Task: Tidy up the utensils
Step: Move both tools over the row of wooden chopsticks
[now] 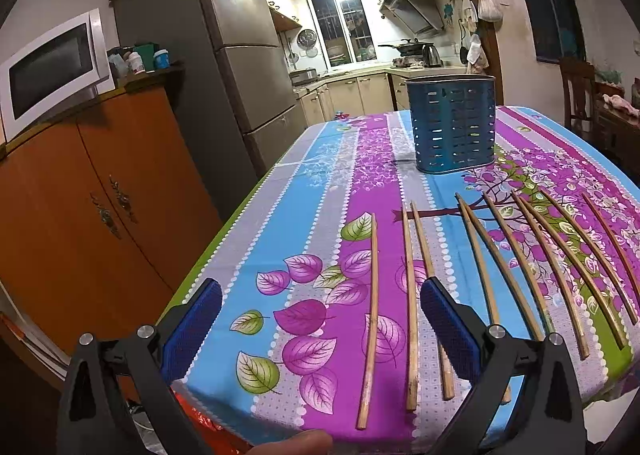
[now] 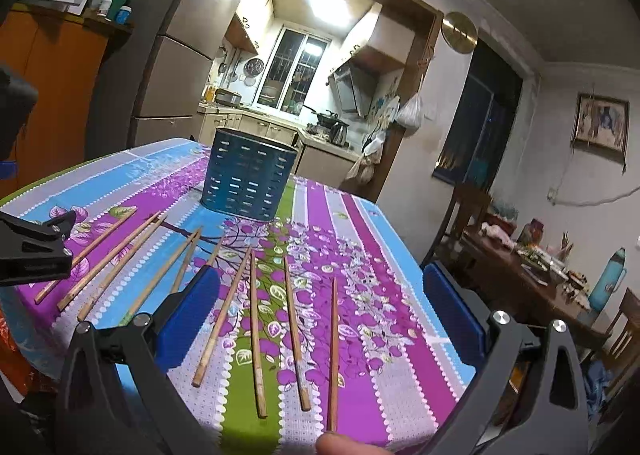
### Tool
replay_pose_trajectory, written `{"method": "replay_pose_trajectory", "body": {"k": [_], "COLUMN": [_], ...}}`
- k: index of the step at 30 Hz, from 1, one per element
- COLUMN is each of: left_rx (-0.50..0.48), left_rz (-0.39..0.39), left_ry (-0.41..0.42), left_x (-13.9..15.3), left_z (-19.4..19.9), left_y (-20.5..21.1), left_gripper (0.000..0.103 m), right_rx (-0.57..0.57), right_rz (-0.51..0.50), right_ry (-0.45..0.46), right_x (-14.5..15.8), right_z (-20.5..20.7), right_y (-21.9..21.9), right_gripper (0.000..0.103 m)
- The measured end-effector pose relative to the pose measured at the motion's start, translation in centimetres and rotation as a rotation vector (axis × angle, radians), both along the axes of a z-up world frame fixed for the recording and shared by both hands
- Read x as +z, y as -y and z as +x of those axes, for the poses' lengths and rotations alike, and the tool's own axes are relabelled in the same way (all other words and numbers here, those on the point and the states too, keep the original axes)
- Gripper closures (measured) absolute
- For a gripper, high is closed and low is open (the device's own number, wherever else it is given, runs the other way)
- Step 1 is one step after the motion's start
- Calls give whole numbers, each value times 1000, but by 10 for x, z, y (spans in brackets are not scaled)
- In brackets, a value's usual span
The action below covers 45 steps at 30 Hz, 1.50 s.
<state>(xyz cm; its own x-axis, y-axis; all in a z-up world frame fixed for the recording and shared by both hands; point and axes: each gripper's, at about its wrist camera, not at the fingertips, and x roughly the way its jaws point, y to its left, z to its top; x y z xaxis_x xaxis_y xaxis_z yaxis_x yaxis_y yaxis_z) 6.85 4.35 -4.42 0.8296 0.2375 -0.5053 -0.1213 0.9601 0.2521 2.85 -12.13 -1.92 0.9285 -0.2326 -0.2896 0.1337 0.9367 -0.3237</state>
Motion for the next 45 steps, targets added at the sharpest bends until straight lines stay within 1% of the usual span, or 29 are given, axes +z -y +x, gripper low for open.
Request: {"method": "replay_pose_trajectory", "body": {"k": [4,8,17,28,30,32,35,37,39,40,42,43,45], "left_rx": [-2,4,8,11,9,-27,-62,-69,-76,-103,-123,-138,-172], "left_rz": [0,3,2,25,20,-19,-107,-139,-160,-168,-158,-156,-178], "left_ry": [-2,-9,-23,-39,-35,-17,37,48,9,2,15,3,-23], "left_x": [-3,-6,-11,-19,-18,-16,-11,-11,-11,-10,-8,-8,-9], "left_z": [2,4,11,17,16,11,1,-5,-8,-13,-23,-28,-36], "left_y": [-2,-5,-10,-11,-12,-18,-39,-52,-63,-68,-74,-76,-77], "left_gripper": [3,3,3,3,3,3,3,3,4,4,4,4,4], "right_rx": [-13,-24,0,-5,-17,-32,-57,-66,-79,-81,-81,-80,-63], "right_rz": [-6,-2,-35,-20,-18,-18,25,64,111,130,177,199,248], "right_ry": [14,7,-1,-13,-9,-2,13,8,-9,-24,-71,-87,-112], "right_x": [4,4,1,-3,-3,-3,0,1,-2,-4,-9,-11,-16], "right_z": [0,3,9,21,23,23,19,16,14,13,12,11,5], "right_y": [-1,-1,-15,-13,-9,-4,15,29,45,52,68,74,84], "right_gripper": [5,5,5,5,5,5,5,5,5,5,5,5,5]}}
